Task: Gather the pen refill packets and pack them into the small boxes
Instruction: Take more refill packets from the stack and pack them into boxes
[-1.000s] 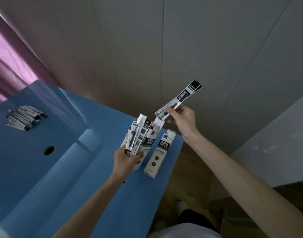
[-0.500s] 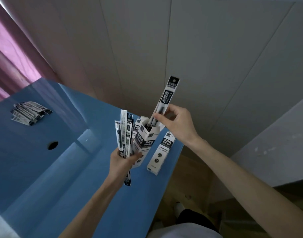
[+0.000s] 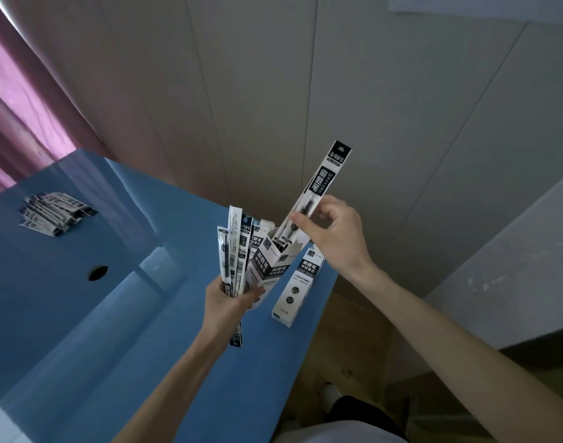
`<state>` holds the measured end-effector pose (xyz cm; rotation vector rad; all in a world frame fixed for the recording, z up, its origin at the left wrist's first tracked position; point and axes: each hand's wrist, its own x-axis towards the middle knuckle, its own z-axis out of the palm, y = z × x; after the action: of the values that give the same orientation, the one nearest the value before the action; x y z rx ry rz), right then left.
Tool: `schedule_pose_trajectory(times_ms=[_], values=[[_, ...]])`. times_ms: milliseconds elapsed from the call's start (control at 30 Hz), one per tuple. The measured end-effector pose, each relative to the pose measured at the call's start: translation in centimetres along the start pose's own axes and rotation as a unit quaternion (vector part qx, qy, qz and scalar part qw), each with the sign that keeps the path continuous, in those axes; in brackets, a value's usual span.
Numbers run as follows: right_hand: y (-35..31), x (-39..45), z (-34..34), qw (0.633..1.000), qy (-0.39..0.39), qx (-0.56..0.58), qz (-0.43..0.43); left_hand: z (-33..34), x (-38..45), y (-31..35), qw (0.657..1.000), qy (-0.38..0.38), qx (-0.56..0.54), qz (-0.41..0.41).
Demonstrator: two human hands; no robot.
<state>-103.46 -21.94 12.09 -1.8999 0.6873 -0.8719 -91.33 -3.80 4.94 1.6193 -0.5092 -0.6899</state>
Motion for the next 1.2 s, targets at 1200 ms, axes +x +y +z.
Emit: schedule_pose_trajectory(times_ms=[1200], values=[[1.6,-3.0,2.1,0.985,-0.059,-0.160,-0.029,-1.6,0.8,-1.1,0.987,-0.035,0.154,0.006]])
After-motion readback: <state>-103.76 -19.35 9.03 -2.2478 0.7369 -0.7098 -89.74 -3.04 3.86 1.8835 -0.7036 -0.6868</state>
